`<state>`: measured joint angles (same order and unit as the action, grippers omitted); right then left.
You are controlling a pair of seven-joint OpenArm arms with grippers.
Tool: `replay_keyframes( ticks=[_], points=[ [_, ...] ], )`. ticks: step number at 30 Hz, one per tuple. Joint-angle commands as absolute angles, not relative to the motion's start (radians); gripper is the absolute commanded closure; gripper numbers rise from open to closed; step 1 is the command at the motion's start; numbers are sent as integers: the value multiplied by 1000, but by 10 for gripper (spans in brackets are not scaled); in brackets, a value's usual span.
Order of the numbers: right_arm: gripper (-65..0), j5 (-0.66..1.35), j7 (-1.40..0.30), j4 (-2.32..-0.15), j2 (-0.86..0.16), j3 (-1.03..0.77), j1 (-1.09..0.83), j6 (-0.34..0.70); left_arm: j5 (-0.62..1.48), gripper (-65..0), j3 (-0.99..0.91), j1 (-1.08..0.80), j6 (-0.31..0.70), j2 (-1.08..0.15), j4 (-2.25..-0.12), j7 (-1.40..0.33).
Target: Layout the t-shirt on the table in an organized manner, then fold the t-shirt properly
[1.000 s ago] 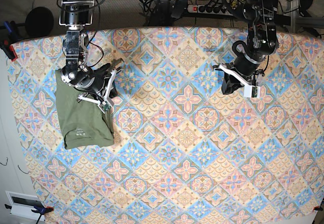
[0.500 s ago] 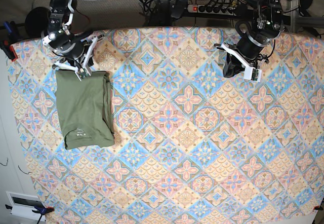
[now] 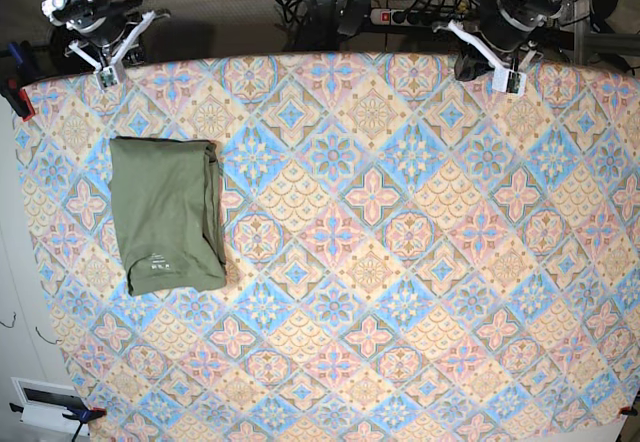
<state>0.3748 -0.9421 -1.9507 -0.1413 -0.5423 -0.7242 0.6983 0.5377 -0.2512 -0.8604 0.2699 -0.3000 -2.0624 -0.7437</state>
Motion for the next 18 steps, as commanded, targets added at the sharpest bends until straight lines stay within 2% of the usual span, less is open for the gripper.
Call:
replay_keyframes(
  ticks=[1, 9, 14, 18],
  points=[
    [-7, 378, -937, -1963, -153, -555, -733, 698, 536, 0, -259, -892, 272, -308, -2074, -731],
    [-7, 274, -935, -1856, -151, -558, -799, 698, 532, 0, -254, -990, 272, -303, -2043, -731],
    [-7, 236, -929, -1670, -153, -558, -794, 698, 532, 0, -251, -1006, 272, -303, -1945, -730],
    [-7, 232, -809, -1475, -154, -532, -792, 698, 526, 0, -216, -967, 272, -303, -1790, -661]
  ],
)
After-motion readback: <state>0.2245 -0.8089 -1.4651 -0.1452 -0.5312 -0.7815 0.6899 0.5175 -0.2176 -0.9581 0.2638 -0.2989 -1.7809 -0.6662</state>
